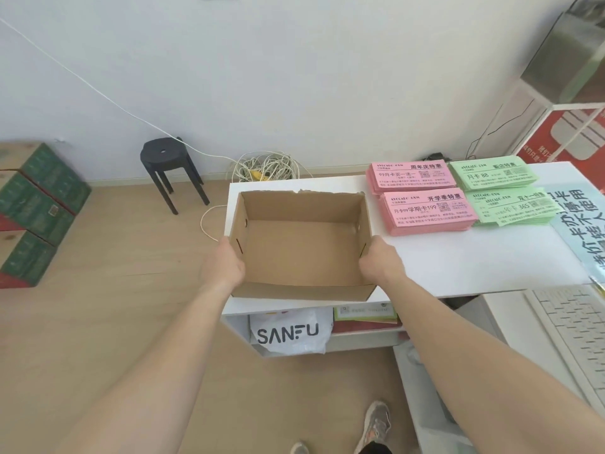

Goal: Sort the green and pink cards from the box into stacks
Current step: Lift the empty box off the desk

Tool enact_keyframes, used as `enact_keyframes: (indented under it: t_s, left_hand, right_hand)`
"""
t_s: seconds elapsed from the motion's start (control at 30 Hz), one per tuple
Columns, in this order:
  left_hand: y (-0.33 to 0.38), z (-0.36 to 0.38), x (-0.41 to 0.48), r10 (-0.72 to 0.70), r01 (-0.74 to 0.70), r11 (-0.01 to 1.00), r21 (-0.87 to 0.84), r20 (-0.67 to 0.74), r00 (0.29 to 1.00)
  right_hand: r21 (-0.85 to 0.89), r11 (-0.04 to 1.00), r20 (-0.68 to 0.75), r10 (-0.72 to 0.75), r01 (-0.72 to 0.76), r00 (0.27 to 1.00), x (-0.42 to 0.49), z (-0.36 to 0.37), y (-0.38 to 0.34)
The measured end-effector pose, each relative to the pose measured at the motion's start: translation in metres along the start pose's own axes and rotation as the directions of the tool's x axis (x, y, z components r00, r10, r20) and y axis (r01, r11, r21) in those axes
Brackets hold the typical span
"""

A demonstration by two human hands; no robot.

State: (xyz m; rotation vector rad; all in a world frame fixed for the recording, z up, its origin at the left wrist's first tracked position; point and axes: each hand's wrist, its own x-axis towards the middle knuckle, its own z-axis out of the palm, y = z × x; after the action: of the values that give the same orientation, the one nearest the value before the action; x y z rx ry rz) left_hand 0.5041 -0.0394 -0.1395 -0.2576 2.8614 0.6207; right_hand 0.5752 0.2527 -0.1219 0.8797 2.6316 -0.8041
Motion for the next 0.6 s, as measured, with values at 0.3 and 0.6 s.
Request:
enact_keyframes:
  t_s: [0.3, 0.6]
  left_hand:
    - [-0.01, -0.017, -0.083, 0.093, -0.096, 0.994, -0.061, -0.055, 0.994]
    - [-0.036, -0.001, -0.236, 0.096, -0.102, 0.977, -0.185, -0.043, 0.994]
  right_hand:
    - [0.042, 0.997, -0.164, -0.06, 0.068, 0.985, -0.071, -0.02, 0.037]
    - [0.053, 0.988, -0.114, -0.141, 0.148, 0.983, -0.18, -0.024, 0.135]
